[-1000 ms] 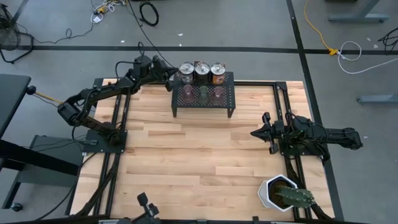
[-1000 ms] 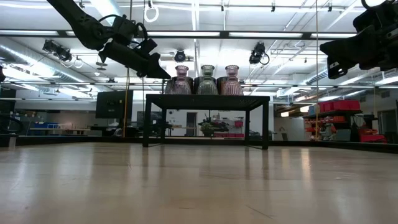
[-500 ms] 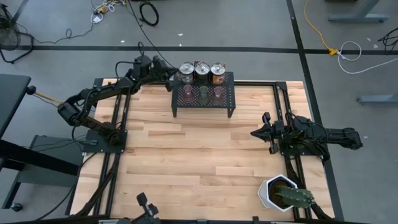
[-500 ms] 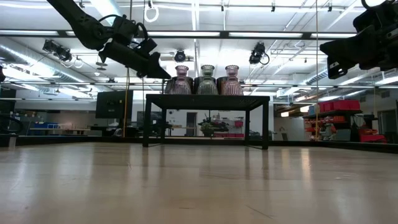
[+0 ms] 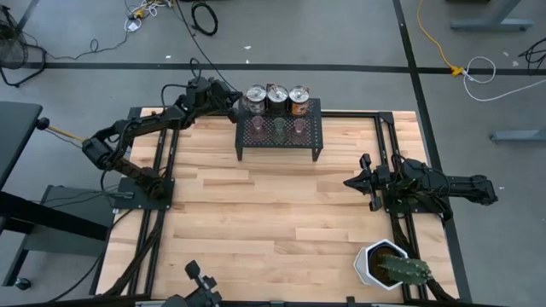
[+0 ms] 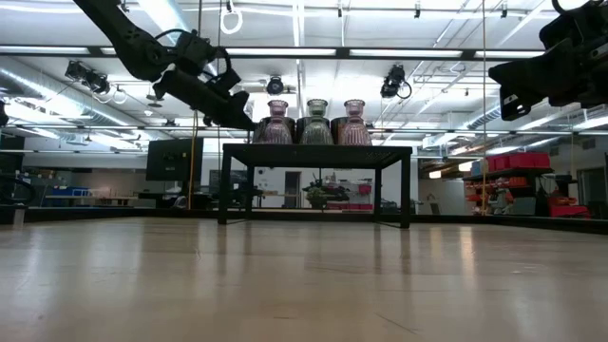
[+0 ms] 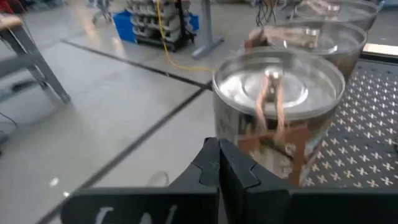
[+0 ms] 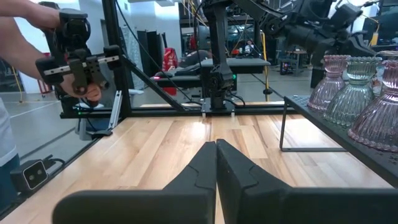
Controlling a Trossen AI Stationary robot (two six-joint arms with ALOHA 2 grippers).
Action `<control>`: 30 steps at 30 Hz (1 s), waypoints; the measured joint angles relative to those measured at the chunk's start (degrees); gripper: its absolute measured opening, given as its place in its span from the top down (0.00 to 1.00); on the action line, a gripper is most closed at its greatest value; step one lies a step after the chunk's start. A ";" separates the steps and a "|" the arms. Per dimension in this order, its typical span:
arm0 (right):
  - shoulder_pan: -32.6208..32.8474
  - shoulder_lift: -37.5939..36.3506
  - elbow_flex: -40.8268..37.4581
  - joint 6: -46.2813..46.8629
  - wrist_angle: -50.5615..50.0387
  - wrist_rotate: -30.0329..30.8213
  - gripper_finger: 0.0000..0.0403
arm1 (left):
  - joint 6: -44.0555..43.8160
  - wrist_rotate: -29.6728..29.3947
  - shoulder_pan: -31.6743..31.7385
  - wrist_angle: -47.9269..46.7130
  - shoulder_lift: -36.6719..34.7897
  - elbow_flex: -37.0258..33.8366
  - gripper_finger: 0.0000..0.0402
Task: Pick & Place candle stick holders
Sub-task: Adjust the silver scented candles
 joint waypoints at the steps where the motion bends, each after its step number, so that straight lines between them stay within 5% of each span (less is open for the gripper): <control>1: 0.00 0.00 0.00 0.02 0.00 0.00 0.98 | -0.65 0.20 -0.02 -0.01 0.47 0.00 1.00; 30: 0.00 0.00 0.00 0.02 0.00 0.00 0.98 | -1.19 7.72 0.02 3.35 1.06 -0.02 1.00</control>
